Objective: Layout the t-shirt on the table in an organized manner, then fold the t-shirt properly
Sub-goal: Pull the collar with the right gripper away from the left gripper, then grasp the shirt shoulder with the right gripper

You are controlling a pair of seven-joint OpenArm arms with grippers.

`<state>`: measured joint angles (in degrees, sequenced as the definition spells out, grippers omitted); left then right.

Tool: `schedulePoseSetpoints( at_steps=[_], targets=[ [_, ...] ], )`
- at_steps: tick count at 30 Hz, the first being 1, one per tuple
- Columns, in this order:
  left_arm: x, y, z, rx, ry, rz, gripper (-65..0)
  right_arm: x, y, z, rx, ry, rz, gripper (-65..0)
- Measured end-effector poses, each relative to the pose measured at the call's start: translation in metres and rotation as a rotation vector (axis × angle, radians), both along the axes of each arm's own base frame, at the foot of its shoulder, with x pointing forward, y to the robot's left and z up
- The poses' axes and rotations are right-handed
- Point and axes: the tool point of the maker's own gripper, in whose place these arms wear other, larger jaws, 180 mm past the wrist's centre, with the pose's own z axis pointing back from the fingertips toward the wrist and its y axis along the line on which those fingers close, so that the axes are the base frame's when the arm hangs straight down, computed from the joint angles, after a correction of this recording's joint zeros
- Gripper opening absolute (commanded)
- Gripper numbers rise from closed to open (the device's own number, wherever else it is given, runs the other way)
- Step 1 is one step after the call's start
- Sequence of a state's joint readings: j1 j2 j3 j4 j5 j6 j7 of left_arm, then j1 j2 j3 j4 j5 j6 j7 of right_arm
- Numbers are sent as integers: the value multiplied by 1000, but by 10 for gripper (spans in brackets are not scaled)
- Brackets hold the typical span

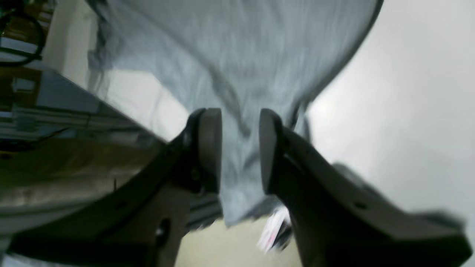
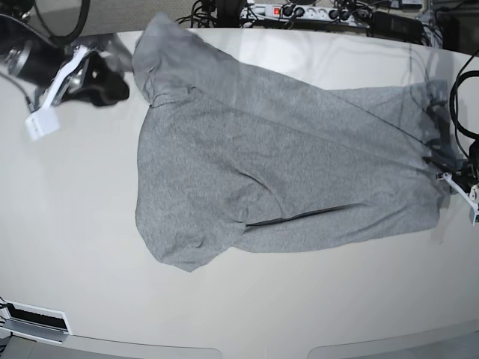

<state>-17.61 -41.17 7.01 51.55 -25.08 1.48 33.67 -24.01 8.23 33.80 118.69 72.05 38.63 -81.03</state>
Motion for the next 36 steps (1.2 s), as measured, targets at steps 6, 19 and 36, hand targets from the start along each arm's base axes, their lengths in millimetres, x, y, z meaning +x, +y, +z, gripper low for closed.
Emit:
schedulePoseSetpoints(
  at_steps=[6,19,36],
  targets=[
    [0,0,0,0,0,0,-650,20,-22,-6,-162,-25,-62,-254],
    [0,0,0,-1,3,1,-650,5,32,-86,-124,177,70,-243],
    [-1,0,-1,-1,7,2,-650,10,27,-139,-207,266,62,-243]
  ],
)
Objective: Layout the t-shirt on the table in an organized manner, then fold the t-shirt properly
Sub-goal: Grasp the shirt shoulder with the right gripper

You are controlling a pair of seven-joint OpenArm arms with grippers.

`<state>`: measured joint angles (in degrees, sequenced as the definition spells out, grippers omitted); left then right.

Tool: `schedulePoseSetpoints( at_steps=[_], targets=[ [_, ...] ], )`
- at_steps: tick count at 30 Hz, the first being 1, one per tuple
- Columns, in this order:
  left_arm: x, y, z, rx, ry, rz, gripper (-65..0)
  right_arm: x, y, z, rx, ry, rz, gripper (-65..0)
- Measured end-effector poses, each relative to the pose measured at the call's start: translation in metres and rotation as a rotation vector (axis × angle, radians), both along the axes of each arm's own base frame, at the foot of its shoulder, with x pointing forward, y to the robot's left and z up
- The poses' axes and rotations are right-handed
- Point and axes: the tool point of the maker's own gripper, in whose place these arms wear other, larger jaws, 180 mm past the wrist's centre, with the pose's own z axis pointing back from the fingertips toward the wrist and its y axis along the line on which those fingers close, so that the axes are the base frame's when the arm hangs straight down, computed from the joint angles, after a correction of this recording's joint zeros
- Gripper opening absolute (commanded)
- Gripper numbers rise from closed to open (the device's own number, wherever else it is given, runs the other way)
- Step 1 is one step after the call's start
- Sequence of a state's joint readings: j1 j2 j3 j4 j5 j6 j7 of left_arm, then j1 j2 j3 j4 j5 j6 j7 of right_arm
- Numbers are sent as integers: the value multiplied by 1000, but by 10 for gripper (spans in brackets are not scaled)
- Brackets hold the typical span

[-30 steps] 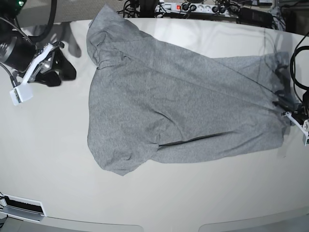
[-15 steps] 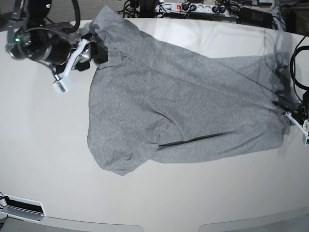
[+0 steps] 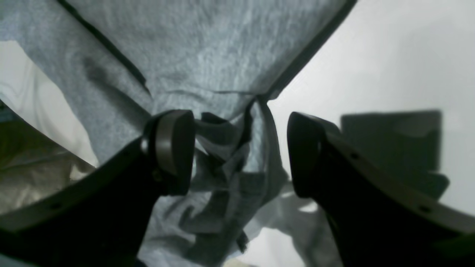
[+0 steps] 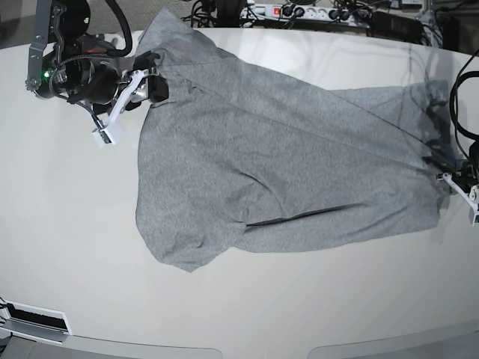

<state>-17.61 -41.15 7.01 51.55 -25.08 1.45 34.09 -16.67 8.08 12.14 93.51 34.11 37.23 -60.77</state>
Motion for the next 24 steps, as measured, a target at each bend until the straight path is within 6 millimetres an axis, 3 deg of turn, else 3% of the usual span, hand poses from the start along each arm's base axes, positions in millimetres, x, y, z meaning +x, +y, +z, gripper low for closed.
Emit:
schedulePoseSetpoints(
  at_steps=[6,24],
  targets=[
    [0,0,0,0,0,1,-650,4,-22,-10,-117,5,-59,-243],
    [0,0,0,0,0,1,-650,5,-16,-7,-89,-16,-41,-244]
  ],
)
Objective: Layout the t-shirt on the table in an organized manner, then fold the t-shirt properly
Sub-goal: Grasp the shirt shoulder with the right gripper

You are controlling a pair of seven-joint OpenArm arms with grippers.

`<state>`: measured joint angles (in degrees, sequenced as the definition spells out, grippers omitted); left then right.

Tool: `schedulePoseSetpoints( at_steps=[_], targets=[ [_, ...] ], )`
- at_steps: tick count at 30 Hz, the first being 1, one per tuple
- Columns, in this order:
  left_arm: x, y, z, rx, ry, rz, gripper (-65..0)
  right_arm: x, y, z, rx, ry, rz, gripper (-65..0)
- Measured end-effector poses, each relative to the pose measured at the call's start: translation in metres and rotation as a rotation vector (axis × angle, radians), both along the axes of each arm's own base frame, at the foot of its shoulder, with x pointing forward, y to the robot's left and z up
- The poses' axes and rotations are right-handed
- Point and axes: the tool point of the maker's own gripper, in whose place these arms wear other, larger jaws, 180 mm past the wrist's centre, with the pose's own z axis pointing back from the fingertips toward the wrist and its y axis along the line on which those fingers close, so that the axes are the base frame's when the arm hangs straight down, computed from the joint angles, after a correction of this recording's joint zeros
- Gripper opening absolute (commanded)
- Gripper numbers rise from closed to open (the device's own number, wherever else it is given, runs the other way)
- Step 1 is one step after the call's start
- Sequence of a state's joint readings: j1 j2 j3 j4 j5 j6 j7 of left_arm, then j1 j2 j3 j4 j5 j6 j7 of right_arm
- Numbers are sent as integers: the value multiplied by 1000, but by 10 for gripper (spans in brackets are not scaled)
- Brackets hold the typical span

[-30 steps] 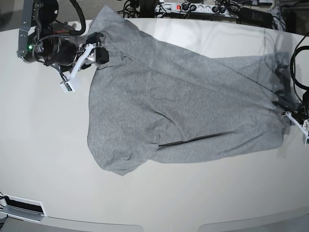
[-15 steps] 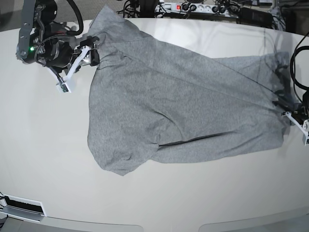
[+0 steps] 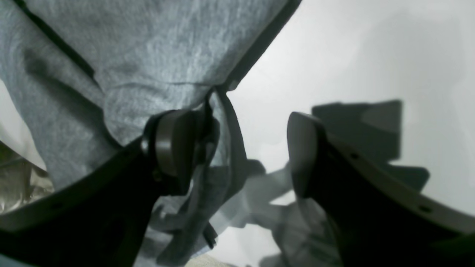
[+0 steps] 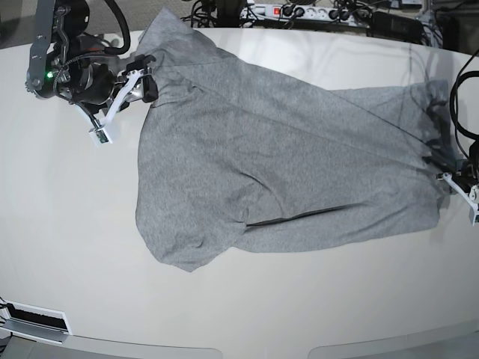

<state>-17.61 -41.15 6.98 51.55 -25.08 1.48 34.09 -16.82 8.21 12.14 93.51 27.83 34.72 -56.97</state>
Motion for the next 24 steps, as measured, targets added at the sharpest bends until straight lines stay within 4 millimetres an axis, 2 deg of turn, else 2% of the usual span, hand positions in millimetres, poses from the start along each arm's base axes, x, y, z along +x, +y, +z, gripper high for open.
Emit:
schedulePoseSetpoints(
  at_steps=[5,7,15,20,24],
  targets=[
    [0,0,0,0,0,0,-650,5,-16,-5,-81,-7,-53,-245],
    [0,0,0,0,0,0,-650,5,-16,-5,-80,-7,-56,-245],
    [0,0,0,0,0,0,-650,3,0,-18,1,-3,-42,-245],
    [0,0,0,0,0,0,-650,5,6,-14,47,21,-36,-245],
    [0,0,0,0,0,0,-650,3,16,-9,83,64,31,-245]
  ],
)
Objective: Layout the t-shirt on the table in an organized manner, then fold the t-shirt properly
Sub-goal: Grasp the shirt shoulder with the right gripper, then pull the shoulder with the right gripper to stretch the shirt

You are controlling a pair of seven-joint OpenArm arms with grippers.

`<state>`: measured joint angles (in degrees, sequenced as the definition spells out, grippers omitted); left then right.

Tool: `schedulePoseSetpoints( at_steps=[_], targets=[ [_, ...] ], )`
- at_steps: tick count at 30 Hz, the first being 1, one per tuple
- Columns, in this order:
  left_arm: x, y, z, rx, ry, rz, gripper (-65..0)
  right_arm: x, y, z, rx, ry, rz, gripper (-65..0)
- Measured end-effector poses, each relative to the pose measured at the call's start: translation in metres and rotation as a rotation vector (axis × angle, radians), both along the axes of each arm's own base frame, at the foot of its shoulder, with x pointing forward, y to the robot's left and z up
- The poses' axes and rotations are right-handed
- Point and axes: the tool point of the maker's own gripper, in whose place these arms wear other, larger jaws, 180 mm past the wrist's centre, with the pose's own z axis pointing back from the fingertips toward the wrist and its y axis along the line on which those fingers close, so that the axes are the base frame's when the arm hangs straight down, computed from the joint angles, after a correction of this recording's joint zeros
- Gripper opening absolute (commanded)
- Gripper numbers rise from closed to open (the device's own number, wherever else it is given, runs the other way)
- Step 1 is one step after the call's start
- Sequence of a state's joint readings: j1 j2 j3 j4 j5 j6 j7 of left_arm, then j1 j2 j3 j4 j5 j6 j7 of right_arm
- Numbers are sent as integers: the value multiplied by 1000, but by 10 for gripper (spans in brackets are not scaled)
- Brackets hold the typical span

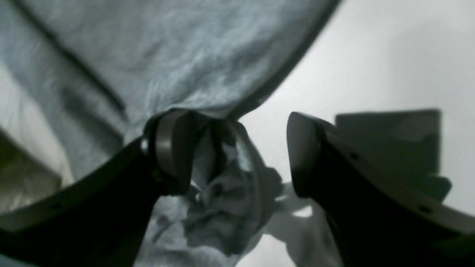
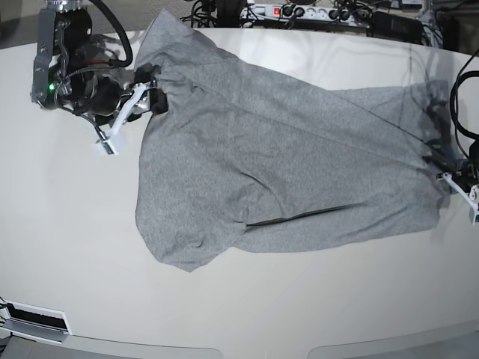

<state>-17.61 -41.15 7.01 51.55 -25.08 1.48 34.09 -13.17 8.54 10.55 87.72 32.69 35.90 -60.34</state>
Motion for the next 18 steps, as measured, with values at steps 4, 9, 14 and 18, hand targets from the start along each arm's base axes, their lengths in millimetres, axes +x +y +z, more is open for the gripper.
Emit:
schedulePoseSetpoints(
  at_steps=[4,9,14,18],
  targets=[
    [0,0,0,0,1,0,-650,-7,8,2,37,2,44,-245],
    [0,0,0,0,0,0,-650,-12,7,0,28,23,61,-265],
    [0,0,0,0,0,0,-650,-18,5,-4,9,47,73,-650],
    [0,0,0,0,1,0,-650,-12,4,-2,5,35,87,-650]
  ],
)
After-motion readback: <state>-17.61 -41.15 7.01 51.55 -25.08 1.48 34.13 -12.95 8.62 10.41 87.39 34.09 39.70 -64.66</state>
